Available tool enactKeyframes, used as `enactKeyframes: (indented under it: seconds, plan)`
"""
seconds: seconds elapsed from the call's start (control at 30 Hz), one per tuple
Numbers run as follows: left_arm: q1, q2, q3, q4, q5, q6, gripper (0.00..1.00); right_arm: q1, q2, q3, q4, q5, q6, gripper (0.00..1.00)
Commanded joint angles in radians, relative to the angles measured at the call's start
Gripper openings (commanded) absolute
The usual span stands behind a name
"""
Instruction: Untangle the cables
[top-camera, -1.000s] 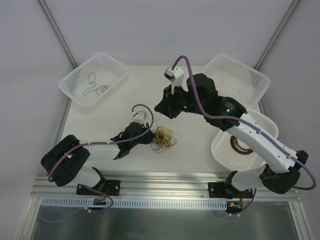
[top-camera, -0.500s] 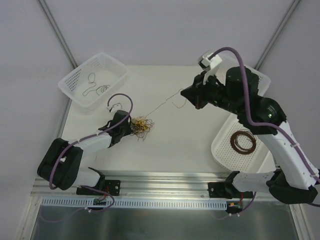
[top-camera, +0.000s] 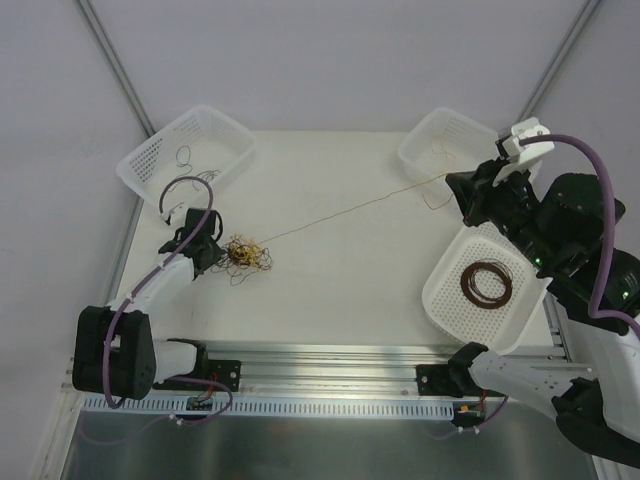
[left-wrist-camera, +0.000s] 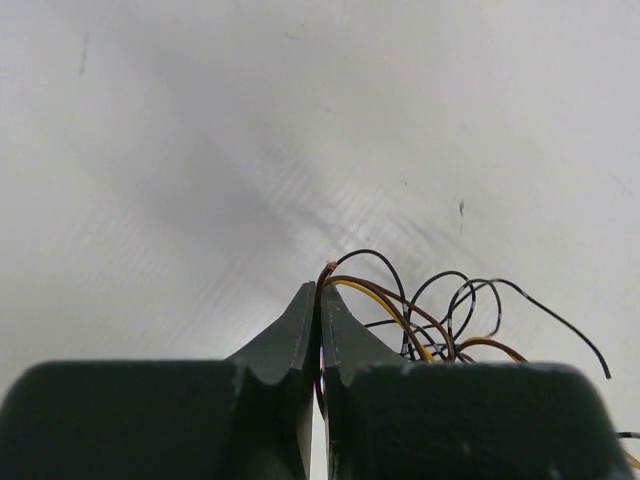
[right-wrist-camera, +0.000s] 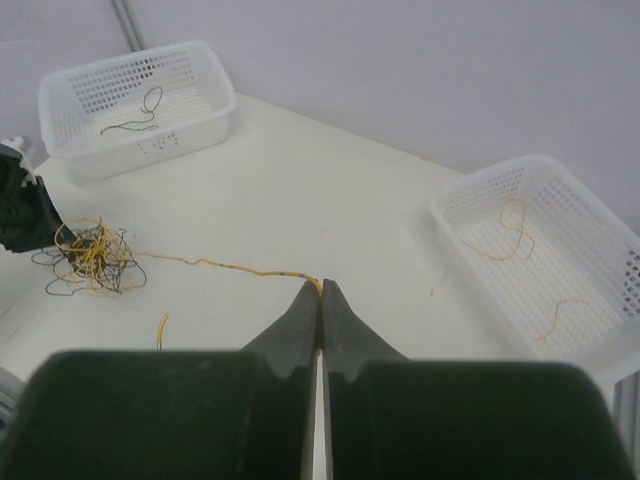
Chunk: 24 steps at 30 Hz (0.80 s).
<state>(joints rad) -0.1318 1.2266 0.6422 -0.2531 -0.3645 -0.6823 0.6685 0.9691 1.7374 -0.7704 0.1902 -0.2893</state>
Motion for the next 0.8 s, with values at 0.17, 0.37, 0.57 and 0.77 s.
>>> enactKeyframes:
  seconds: [0.17, 0.37, 0.57, 0.77]
  plan:
    - [0.074, -0.061, 0.116, -0.1, 0.1, 0.116, 0.0, -0.04, -0.004, -0.232, 0.14, -0.095, 0.105, 0.01]
    - [0.049, -0.163, 0.088, -0.054, 0.481, 0.221, 0.0, -0.04, 0.14, -0.466, 0.2, -0.262, 0.203, 0.23]
    - [-0.071, -0.272, 0.019, -0.044, 0.578, 0.211, 0.0, 0.034, 0.278, -0.452, 0.195, -0.333, 0.185, 0.61]
    - [-0.19, -0.312, 0.024, -0.04, 0.578, 0.184, 0.0, 0.106, 0.367, -0.407, 0.293, -0.42, 0.167, 0.73]
